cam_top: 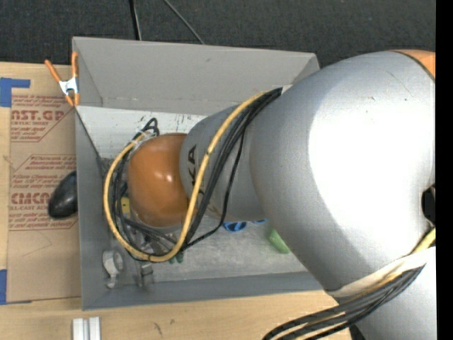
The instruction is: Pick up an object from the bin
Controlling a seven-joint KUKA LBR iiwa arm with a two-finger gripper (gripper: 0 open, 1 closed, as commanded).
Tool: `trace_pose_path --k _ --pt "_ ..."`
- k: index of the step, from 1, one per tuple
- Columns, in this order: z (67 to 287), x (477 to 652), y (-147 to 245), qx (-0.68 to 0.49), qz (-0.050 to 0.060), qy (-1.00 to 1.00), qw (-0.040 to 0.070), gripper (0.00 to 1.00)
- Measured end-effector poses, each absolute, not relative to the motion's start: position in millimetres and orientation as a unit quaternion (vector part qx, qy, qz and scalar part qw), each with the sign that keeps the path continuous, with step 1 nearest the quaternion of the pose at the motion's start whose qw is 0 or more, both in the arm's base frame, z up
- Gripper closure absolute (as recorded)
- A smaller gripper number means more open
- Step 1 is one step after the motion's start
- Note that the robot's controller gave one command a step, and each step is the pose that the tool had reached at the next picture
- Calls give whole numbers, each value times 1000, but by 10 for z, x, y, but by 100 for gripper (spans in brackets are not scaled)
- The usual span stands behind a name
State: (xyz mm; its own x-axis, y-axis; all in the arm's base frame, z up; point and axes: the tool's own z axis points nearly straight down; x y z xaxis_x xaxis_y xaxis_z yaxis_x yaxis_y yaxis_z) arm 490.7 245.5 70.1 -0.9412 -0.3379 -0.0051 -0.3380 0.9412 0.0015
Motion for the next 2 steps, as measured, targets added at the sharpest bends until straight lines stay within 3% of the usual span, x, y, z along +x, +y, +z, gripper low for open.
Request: trace_pose_path --k 1,2 --pt "1348 5715 2284 -197 0 980 6 0" --pt "699 5837 2407 -169 1 986 0 0"
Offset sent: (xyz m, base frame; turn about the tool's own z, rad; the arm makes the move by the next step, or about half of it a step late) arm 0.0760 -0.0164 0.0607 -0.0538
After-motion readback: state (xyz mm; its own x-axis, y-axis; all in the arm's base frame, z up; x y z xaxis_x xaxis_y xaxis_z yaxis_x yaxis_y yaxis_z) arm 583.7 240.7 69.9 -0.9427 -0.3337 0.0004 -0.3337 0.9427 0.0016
